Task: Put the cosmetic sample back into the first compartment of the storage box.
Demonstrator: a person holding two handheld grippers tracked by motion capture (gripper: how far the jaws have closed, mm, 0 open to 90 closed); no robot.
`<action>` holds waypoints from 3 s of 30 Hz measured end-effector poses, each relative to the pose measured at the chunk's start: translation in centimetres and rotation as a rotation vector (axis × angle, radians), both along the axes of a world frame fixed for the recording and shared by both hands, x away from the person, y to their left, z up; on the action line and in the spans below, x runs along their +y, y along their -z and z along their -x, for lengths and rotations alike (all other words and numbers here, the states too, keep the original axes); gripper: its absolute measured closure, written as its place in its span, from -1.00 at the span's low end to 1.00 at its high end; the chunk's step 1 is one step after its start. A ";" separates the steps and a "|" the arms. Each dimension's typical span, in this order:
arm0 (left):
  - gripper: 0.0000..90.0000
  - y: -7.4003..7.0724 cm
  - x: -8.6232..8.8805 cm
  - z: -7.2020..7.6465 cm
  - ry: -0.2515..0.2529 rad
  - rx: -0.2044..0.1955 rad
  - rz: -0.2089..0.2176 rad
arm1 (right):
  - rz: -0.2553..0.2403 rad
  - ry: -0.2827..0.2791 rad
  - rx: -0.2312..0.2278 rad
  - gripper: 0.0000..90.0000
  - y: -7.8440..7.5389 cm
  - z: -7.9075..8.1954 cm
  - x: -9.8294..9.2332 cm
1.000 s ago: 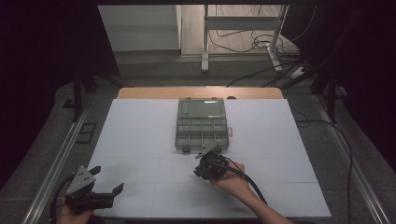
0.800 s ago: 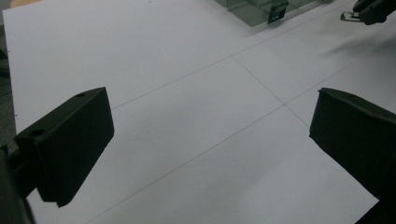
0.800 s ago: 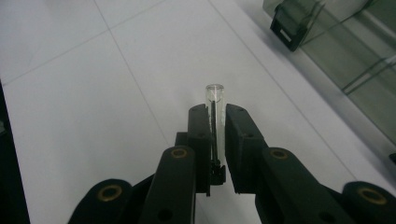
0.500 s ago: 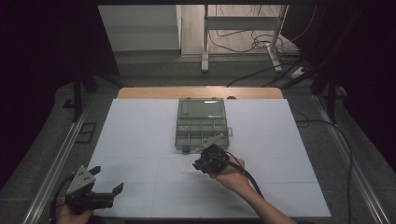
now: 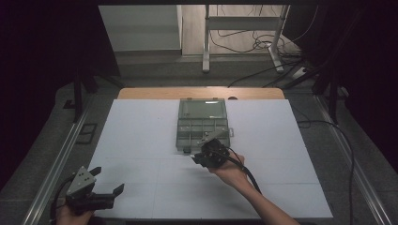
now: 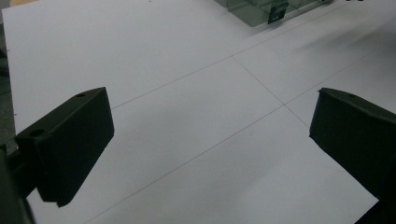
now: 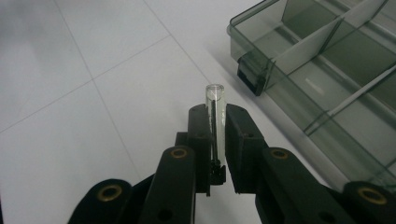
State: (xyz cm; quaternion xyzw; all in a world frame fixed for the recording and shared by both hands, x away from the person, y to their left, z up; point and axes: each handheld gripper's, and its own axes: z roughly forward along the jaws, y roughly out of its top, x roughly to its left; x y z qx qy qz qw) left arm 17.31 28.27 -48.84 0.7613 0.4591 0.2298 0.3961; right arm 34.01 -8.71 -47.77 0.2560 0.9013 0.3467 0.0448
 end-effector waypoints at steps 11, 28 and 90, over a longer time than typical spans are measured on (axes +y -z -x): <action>-0.99 0.0 0.0 0.0 0.001 0.002 0.004 | -0.015 0.025 -0.015 0.78 -0.3 -1.4 0.6; -0.99 0.0 0.1 0.0 0.002 0.005 0.005 | -0.028 0.052 -0.033 0.78 -0.8 -3.4 1.7; -0.99 0.1 0.2 -0.2 0.010 0.015 0.018 | -0.025 0.188 -0.063 0.79 -0.1 -11.0 5.8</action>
